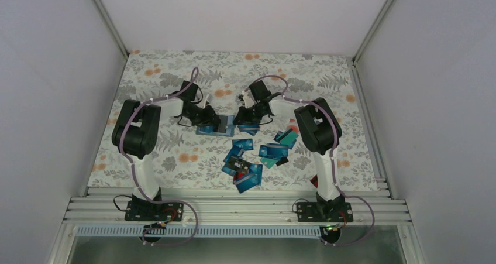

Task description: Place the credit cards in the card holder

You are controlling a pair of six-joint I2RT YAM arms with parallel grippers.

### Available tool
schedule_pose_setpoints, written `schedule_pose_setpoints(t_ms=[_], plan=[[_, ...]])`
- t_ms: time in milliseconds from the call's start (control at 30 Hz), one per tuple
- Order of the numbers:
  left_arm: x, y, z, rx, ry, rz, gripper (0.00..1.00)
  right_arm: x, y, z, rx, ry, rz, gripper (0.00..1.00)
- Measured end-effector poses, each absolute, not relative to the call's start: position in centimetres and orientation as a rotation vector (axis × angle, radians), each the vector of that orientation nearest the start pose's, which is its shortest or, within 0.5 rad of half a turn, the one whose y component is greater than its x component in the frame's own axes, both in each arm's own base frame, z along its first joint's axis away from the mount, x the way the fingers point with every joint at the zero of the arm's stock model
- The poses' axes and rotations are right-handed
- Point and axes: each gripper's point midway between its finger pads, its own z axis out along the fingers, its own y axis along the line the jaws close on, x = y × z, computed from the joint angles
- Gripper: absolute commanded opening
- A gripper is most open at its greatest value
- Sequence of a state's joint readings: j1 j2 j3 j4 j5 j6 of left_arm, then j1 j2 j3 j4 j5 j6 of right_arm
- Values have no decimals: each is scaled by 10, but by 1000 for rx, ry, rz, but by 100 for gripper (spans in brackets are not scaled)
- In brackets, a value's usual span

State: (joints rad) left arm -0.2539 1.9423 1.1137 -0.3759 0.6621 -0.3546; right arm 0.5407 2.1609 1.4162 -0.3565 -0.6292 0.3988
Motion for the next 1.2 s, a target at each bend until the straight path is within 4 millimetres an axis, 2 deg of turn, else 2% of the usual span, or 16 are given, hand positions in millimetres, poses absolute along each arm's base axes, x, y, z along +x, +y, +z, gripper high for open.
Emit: schedule_pose_setpoints(t_ms=[167, 400, 833, 967, 1200], plan=[[363, -207, 26, 33, 2828, -1020, 36, 363, 335, 21, -413, 2776, 1121, 5], [363, -215, 29, 18, 2874, -893, 55, 363, 335, 21, -414, 2776, 1123, 5], [364, -230, 30, -73, 2909, -590, 73, 363, 336, 22, -414, 2775, 1129, 4], [363, -235, 30, -104, 2900, -524, 86, 363, 336, 22, -414, 2774, 1134, 4], [362, -244, 28, -120, 2895, -395, 91, 364, 332, 21, -397, 2780, 1133, 4]])
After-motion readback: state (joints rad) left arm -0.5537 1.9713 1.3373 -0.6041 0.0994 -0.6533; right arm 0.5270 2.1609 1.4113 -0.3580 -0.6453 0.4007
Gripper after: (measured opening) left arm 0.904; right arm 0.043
